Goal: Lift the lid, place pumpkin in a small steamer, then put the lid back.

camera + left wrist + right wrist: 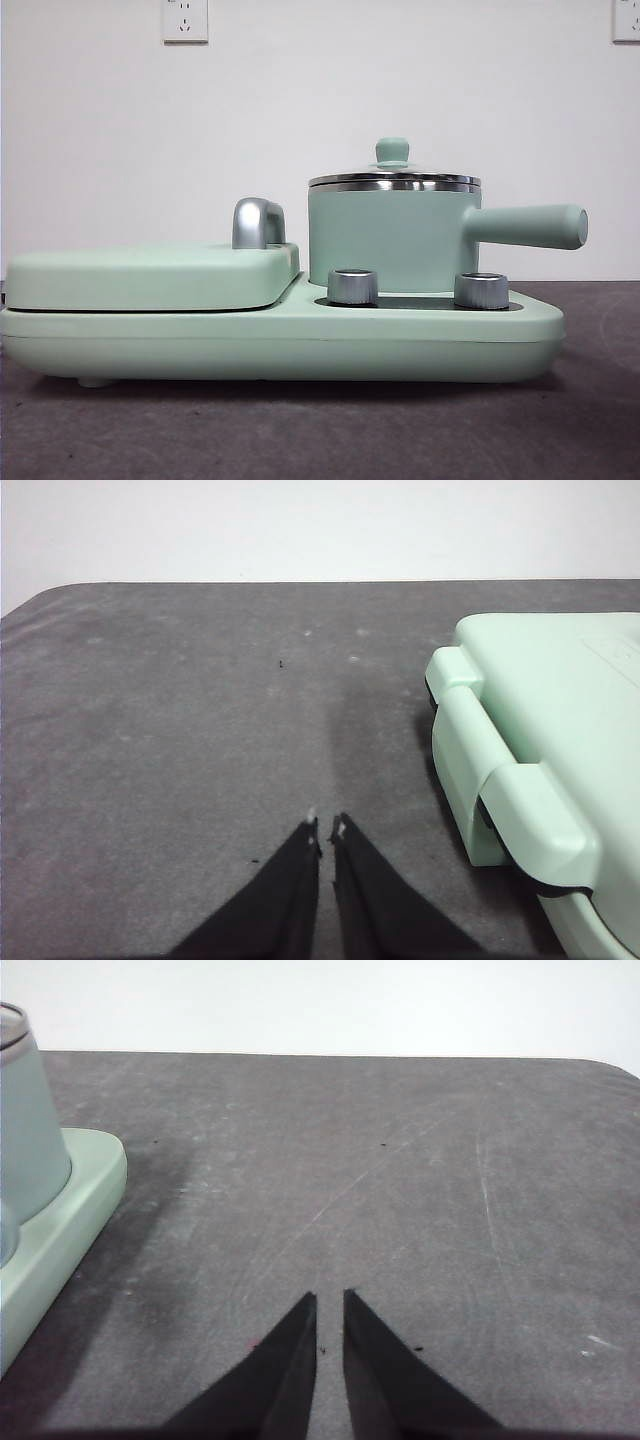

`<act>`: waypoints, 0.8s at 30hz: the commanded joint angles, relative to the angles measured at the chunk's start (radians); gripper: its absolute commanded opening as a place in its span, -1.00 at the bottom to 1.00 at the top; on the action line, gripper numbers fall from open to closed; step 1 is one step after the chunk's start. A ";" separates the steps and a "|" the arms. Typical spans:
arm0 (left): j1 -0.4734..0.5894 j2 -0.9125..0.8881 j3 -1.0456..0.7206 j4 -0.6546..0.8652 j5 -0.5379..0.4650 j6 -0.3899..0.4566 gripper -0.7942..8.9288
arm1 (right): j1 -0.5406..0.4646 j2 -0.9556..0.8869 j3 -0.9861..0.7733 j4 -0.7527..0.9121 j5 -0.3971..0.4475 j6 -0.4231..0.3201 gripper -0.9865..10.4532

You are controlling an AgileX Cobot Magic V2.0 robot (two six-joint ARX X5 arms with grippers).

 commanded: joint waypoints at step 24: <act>0.003 -0.002 -0.018 -0.006 -0.003 0.006 -0.78 | -0.003 -0.003 -0.005 0.008 0.044 -0.031 -0.80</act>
